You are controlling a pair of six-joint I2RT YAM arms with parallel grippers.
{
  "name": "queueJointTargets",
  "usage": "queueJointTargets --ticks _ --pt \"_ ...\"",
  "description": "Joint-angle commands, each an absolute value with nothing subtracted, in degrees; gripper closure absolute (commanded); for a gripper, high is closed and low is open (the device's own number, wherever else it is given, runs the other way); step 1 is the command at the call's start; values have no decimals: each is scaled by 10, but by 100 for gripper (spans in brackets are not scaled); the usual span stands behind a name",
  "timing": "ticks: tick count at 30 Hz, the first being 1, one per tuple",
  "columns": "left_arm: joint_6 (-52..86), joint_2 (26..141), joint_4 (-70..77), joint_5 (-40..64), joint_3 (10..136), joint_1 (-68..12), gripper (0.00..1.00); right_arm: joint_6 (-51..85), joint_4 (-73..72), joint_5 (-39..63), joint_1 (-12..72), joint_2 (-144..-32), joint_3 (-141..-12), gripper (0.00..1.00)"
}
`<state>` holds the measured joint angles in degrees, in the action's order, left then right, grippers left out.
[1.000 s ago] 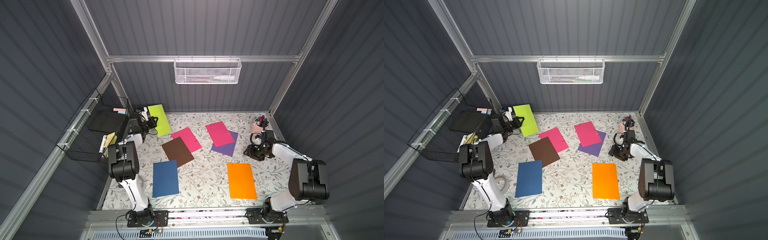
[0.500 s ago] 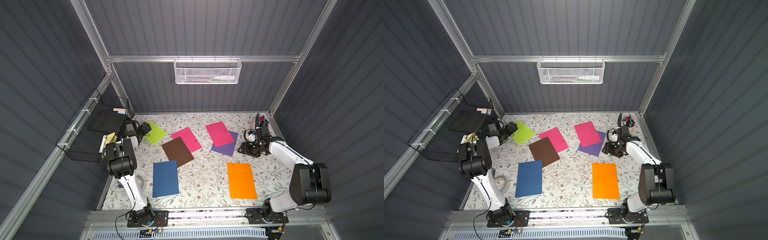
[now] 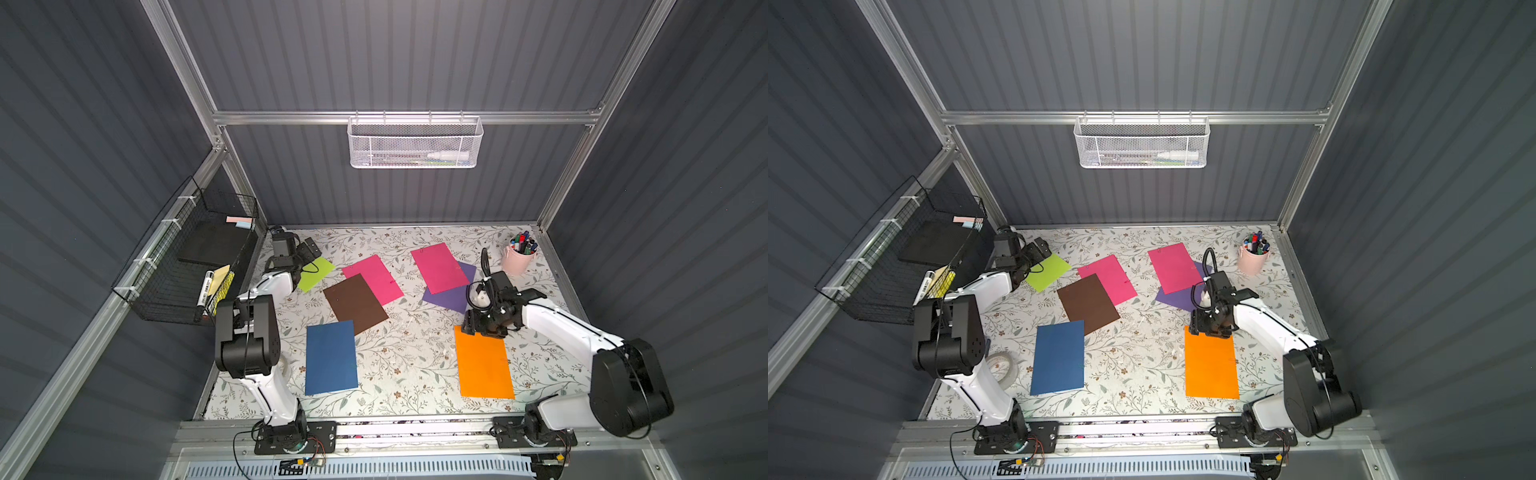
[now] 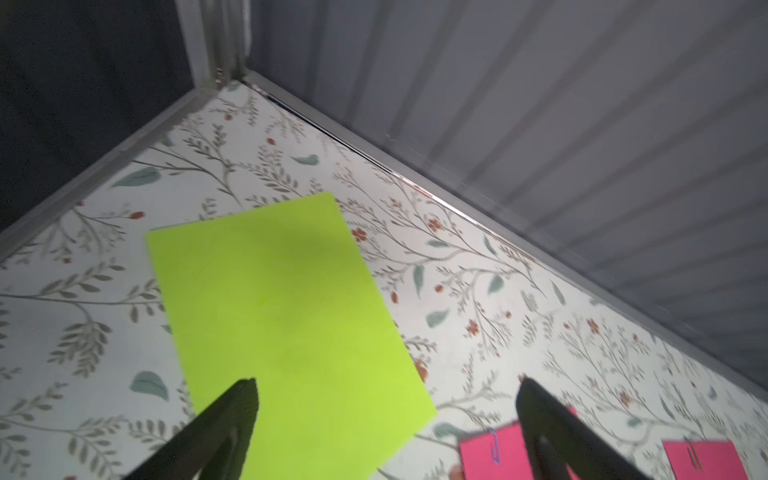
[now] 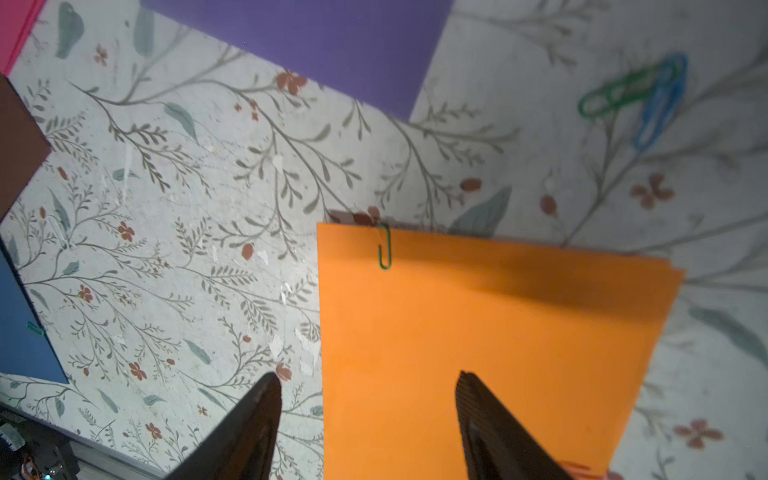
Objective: Unclip the paperclips from the documents
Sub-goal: Move the document to the center of the board.
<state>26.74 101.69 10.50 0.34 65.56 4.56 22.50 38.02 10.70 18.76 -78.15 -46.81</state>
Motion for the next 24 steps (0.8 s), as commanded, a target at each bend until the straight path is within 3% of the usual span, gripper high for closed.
queueJointTargets --ticks 1,7,12,24 --pt "252 975 85 1 635 19 0 291 397 64 206 -756 -435 29" --pt "251 930 68 23 631 -56 1 333 382 77 255 -806 -417 29" --pt "258 907 71 104 605 -85 1 349 338 111 298 -861 -424 28" --pt "251 855 7 174 539 -165 4 371 263 229 353 -1009 -561 29"
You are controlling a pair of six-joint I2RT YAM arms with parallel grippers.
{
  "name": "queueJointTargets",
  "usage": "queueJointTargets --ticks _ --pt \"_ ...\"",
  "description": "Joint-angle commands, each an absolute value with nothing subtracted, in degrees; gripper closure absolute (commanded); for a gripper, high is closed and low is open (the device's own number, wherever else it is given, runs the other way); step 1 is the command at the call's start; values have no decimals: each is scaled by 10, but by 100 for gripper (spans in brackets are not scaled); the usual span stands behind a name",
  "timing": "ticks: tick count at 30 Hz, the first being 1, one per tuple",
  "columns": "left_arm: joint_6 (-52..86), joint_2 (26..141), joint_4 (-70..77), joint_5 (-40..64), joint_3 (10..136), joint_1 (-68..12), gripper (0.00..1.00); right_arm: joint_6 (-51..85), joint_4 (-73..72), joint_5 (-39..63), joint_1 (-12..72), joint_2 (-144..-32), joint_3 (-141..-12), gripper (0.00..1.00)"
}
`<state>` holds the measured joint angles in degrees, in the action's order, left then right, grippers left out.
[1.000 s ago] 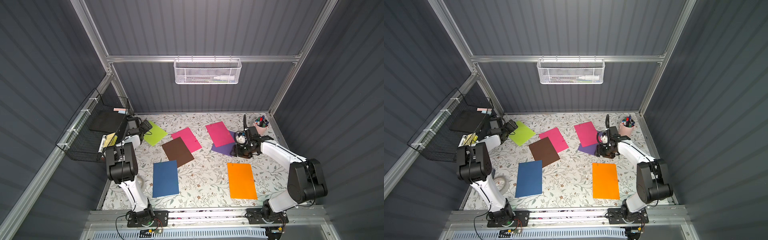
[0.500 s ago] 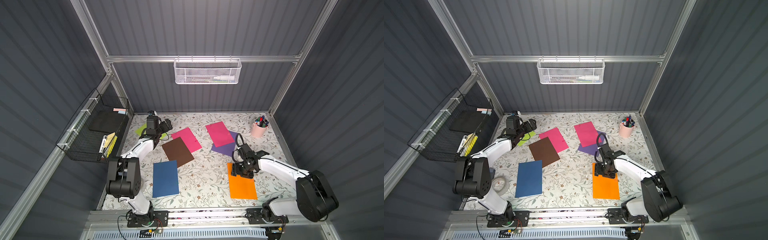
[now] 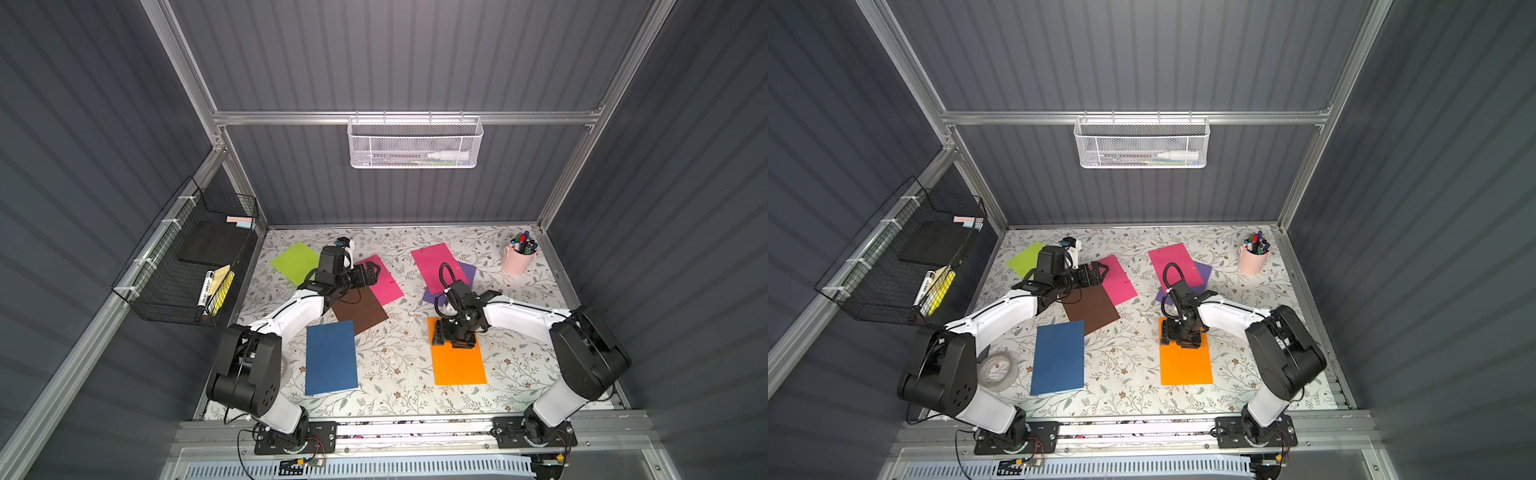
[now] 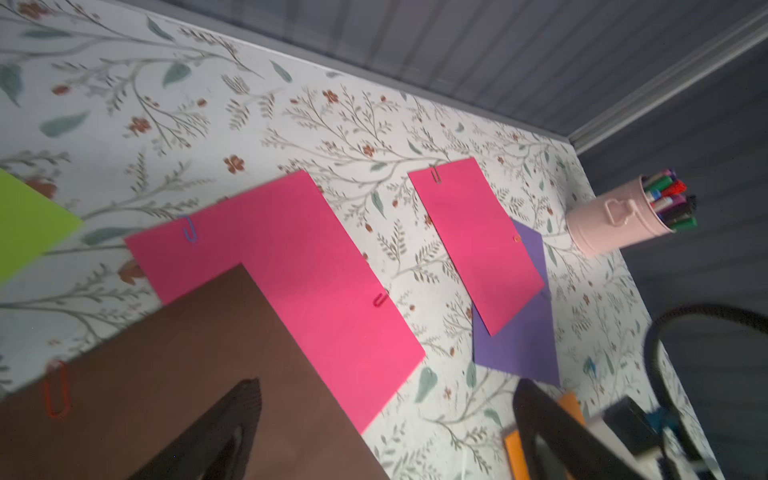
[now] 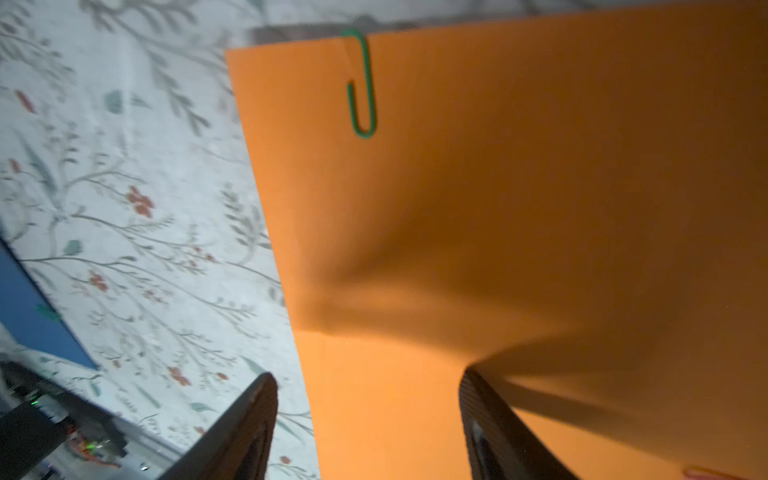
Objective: Unclip the paperclips from the documents
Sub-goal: Move the document to the center of the board.
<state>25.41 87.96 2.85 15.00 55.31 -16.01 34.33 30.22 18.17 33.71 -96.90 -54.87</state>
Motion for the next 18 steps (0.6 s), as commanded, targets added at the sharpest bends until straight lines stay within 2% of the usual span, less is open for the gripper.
queueJointTargets --ticks 1,7,14,18 --pt "252 854 5 180 535 -172 4 382 242 237 357 -1021 -573 29" --pt "267 870 1 186 518 -230 6 418 222 231 362 -1022 -618 29" --pt "262 932 -11 219 533 -309 11 386 325 189 352 -928 -631 27" --pt "274 955 -6 234 526 -324 19 355 364 136 328 -867 -590 23"
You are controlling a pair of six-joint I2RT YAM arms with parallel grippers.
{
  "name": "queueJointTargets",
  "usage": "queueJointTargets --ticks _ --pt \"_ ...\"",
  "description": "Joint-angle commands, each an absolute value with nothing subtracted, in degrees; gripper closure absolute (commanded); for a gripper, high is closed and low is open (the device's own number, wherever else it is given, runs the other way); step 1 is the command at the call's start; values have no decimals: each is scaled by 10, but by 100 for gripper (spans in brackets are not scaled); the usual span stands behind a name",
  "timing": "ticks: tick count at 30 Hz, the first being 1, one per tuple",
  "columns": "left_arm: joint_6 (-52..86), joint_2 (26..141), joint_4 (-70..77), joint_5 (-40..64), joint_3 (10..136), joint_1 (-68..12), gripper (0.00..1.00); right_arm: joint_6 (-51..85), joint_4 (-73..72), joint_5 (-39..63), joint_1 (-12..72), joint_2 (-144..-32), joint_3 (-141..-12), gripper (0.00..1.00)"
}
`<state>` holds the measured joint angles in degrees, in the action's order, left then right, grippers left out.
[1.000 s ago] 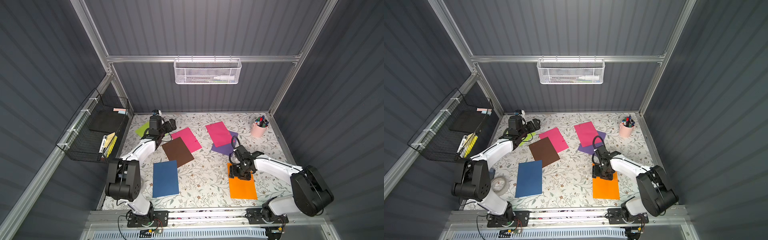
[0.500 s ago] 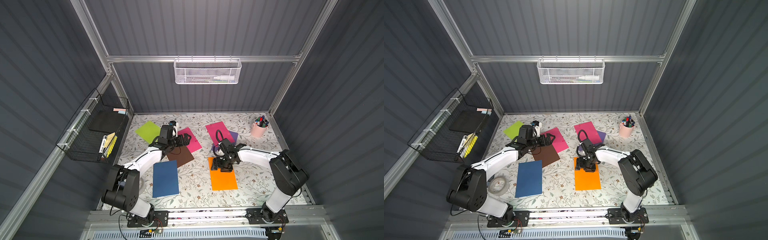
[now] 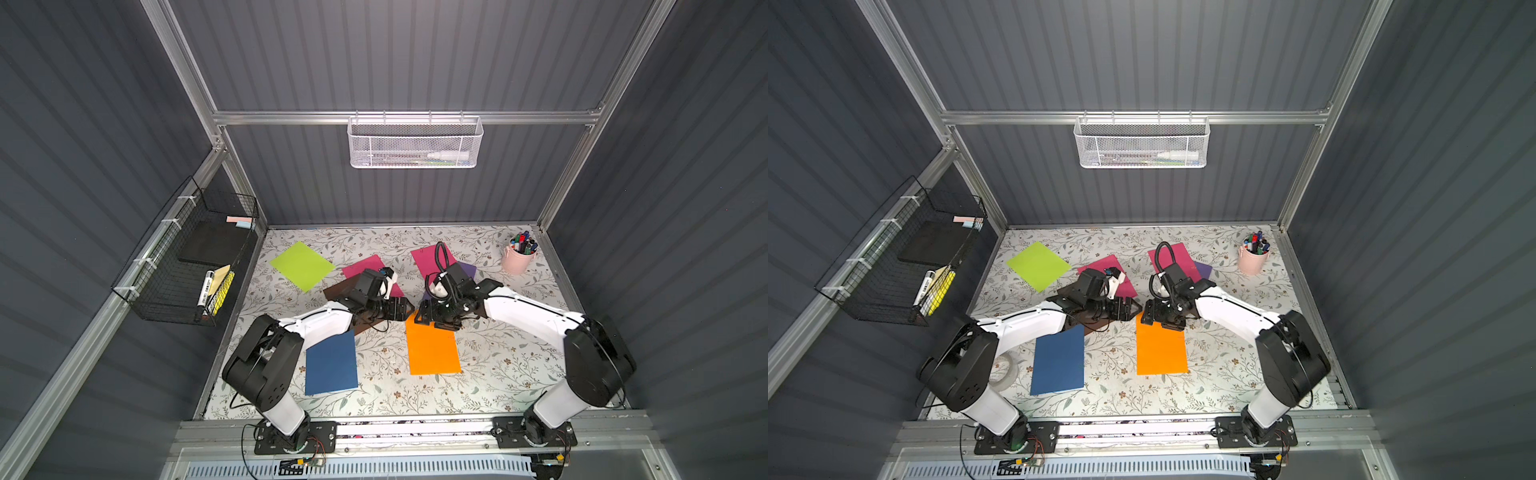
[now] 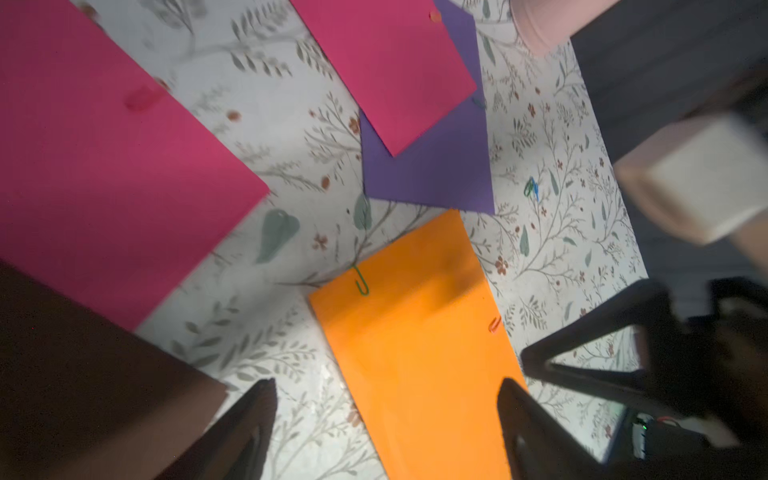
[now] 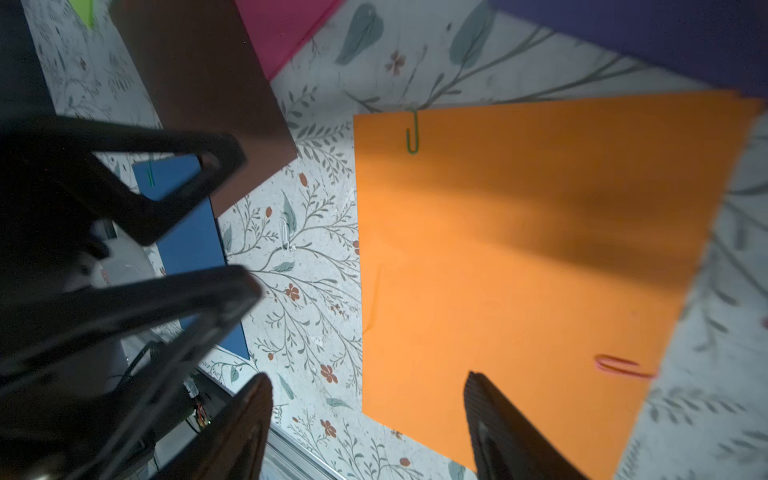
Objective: Unclip the paperclips from the documents
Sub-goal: Move the document to the center of the board, then pick up the document from the center of the board.
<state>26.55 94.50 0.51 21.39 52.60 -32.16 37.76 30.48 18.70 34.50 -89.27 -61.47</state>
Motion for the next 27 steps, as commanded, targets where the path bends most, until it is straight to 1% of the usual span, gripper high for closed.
queueJointTargets --ticks 1,4,7,9,12,22,27 --pt "276 959 -7 232 526 -326 21 343 370 128 319 -858 -579 22" --pt "286 968 -10 218 531 -329 27 309 372 137 288 -854 -559 21" --pt "291 983 -18 206 545 -332 34 277 362 144 266 -877 -554 21" --pt "291 996 -23 201 555 -338 36 267 351 151 252 -893 -553 21" --pt "287 1017 -33 192 574 -350 38 256 335 152 239 -915 -555 21" --pt "281 1072 -58 162 620 -366 50 244 313 168 232 -981 -577 21" --pt "277 1077 -77 142 625 -367 52 243 307 170 232 -995 -582 21"
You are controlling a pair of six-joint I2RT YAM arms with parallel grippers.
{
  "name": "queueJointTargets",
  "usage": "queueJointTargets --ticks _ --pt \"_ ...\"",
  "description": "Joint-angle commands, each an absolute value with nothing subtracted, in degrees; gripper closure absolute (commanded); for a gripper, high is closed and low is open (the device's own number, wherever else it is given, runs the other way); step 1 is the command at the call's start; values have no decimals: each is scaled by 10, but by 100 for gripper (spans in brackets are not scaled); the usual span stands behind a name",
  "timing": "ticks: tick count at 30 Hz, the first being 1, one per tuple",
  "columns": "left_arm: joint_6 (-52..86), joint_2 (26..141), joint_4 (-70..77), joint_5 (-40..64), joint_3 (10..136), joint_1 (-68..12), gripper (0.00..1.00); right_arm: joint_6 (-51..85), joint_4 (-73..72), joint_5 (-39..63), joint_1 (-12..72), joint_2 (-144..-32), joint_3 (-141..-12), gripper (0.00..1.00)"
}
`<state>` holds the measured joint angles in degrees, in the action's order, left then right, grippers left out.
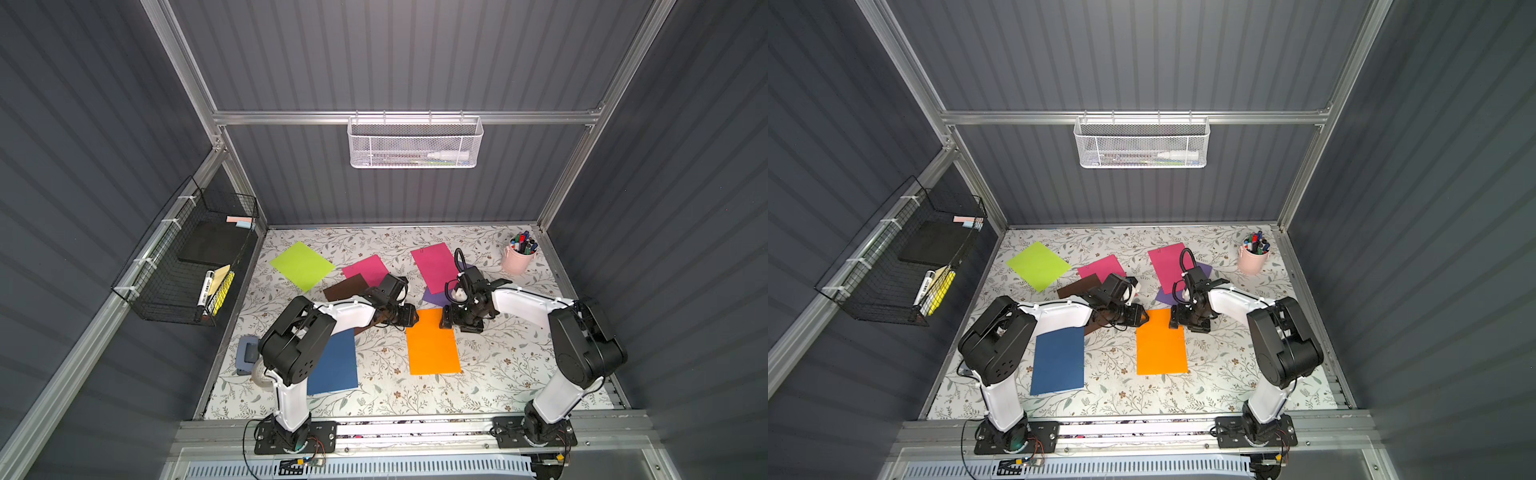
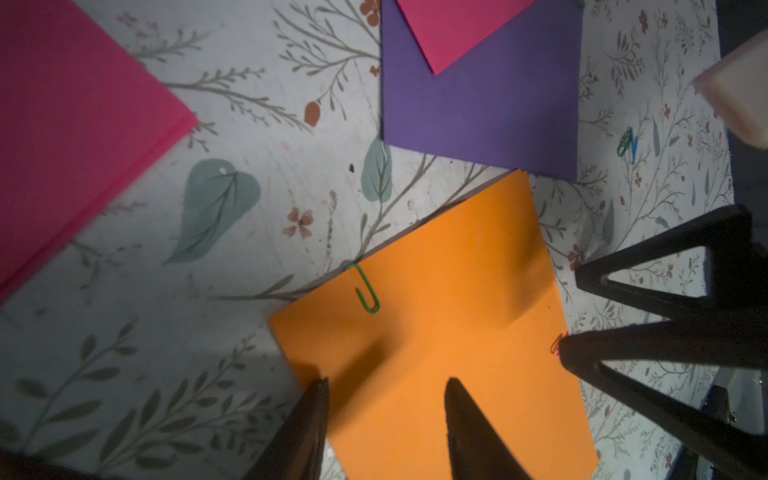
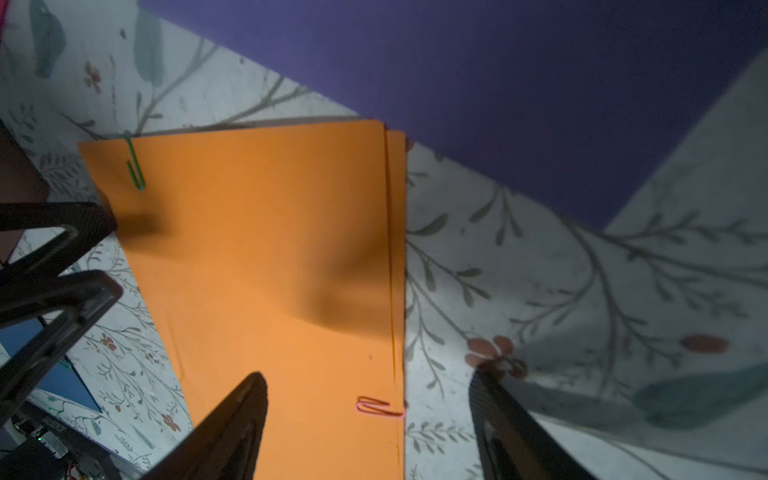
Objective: Unclip the paperclips from the documents
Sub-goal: Pick up the document from the center of the board.
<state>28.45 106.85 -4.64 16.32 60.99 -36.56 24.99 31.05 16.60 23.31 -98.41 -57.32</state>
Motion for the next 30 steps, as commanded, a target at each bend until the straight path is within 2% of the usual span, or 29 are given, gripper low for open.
queueJointTargets --ticks 1,6,9,16,24,30 --pt "279 1074 -85 136 627 -367 52 243 306 168 231 -996 -582 21" --pt "289 1048 -110 105 649 -367 42 243 303 169 229 -996 -584 20" --pt "289 1069 -103 131 643 -367 38 241 303 172 229 -1005 -590 19" --pt "329 1077 -103 172 648 -367 39 241 305 174 229 -1007 -599 18" --pt "337 1074 -124 168 641 -367 41 243 299 175 228 -1019 -597 17" --pt "325 1089 -114 165 623 -367 50 250 279 240 229 -1040 -592 16"
